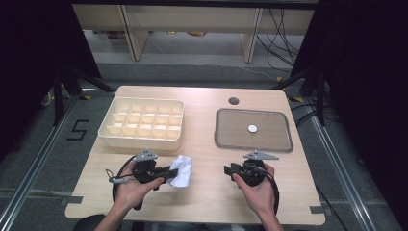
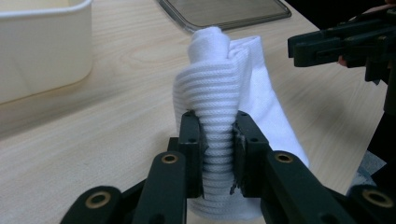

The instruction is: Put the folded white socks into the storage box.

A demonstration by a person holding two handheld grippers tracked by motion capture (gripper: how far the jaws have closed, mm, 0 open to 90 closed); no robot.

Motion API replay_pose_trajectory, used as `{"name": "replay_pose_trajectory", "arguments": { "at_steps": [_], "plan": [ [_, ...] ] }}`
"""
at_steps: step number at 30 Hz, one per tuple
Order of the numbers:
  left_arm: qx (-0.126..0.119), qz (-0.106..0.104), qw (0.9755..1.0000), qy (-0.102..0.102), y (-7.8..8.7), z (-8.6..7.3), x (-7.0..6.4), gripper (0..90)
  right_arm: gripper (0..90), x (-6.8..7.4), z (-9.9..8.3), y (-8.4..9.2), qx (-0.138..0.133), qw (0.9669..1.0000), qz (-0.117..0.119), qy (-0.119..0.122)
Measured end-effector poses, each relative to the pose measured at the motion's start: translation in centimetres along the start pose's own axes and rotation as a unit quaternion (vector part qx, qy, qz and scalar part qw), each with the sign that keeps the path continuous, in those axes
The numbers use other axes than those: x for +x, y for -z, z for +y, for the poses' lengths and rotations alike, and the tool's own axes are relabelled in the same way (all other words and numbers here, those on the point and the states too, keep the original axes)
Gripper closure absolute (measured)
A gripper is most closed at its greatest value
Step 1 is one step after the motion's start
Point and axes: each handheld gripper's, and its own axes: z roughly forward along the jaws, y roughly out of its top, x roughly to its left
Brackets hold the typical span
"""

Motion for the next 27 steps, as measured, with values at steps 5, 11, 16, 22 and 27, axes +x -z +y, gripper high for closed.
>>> {"name": "replay_pose_trajectory", "arguments": {
  "at_steps": [5,11,16,22,27],
  "plan": [
    [-0.012,0.004,0.9999,-0.001,0.4,0.4,0.1,75.5,62.9,0.0,0.0,0.0,-0.001,1.0,-0.004,0.005],
    [-0.018,0.015,0.9997,-0.003,0.7,0.9,0.4,75.5,62.6,-0.6,-0.4,-0.2,0.004,0.9999,-0.003,0.011],
    [-0.029,0.019,0.9994,-0.006,1.3,1.5,0.9,75.5,62.7,-0.9,-0.5,-0.1,0.002,0.9998,-0.005,0.019],
    [-0.044,0.034,0.9984,-0.007,2.3,2.2,1.5,75.4,62.1,-1.0,-0.6,0.1,-0.006,0.9997,-0.011,0.022],
    [-0.055,0.04,0.9977,-0.004,2.8,2.4,1.8,75.4,61.5,-0.8,-0.9,0.0,-0.005,0.9997,-0.009,0.022]
  ]
}}
